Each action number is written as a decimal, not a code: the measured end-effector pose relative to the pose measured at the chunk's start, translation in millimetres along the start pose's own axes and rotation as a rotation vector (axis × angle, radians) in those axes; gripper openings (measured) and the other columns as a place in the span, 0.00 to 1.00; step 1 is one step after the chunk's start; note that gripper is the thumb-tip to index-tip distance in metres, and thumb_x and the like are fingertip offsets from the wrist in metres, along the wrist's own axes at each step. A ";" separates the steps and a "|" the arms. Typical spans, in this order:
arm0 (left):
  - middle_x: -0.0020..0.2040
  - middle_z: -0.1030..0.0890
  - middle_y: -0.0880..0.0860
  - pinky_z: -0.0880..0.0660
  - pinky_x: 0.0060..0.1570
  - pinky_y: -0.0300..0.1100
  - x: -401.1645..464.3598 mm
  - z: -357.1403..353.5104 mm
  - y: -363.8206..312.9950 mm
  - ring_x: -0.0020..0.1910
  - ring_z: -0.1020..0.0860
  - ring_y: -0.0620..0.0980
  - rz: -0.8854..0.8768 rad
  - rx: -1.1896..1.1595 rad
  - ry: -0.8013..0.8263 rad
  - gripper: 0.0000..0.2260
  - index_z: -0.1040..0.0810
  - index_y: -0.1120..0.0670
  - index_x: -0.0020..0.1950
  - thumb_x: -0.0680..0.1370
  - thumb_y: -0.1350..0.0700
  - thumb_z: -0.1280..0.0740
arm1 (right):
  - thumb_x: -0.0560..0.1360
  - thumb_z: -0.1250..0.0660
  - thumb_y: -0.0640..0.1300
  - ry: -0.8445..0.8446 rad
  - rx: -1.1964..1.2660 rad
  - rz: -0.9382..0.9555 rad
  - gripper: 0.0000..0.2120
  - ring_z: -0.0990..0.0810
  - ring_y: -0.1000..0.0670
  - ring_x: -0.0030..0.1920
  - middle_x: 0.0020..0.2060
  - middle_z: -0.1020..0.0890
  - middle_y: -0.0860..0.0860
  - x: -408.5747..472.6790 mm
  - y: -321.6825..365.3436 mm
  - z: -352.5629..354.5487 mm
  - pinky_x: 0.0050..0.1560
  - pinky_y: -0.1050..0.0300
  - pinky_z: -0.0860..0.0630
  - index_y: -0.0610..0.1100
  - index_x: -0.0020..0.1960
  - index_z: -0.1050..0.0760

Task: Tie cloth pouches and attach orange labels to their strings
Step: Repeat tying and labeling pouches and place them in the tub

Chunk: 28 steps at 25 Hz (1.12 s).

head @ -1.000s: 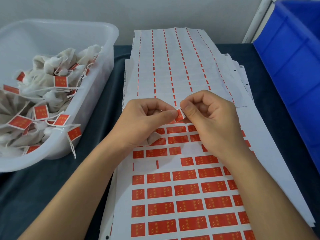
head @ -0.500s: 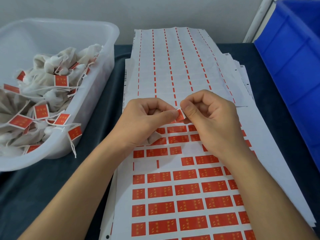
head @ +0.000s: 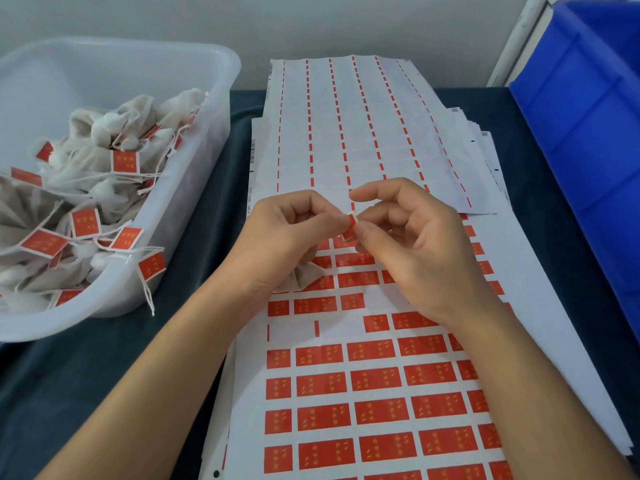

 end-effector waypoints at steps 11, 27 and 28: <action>0.32 0.19 0.49 0.25 0.30 0.34 1.1 -1.4 -0.2 0.27 0.25 0.42 -0.005 0.045 0.018 0.08 0.15 0.51 0.42 0.81 0.54 0.29 | 0.82 0.34 0.45 -0.022 0.074 -0.068 0.06 0.16 0.56 0.48 0.43 0.16 0.58 -0.6 -2.4 2.5 0.47 0.66 0.20 0.50 0.57 0.19; 0.31 0.18 0.52 0.20 0.33 0.37 1.1 -1.3 -0.6 0.26 0.22 0.45 -0.124 0.240 -0.075 0.06 0.15 0.47 0.43 0.80 0.51 0.27 | 0.81 0.32 0.49 -0.054 -0.184 -0.037 0.03 0.19 0.63 0.48 0.40 0.18 0.63 1.5 -10.3 1.2 0.44 0.75 0.25 0.56 0.51 0.21; 0.30 0.18 0.51 0.20 0.33 0.36 1.2 -1.0 0.1 0.26 0.21 0.44 -0.126 0.242 -0.081 0.06 0.15 0.46 0.43 0.80 0.51 0.28 | 0.81 0.32 0.49 -0.051 -0.165 -0.038 0.03 0.19 0.62 0.48 0.40 0.18 0.62 1.3 -10.2 1.4 0.44 0.74 0.24 0.56 0.51 0.21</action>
Point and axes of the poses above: each hand's wrist, its own x-axis towards the middle knuckle, its own z-axis out of the back of the hand, y = z × x, the point moved 5 cm from there along x, towards the middle knuckle
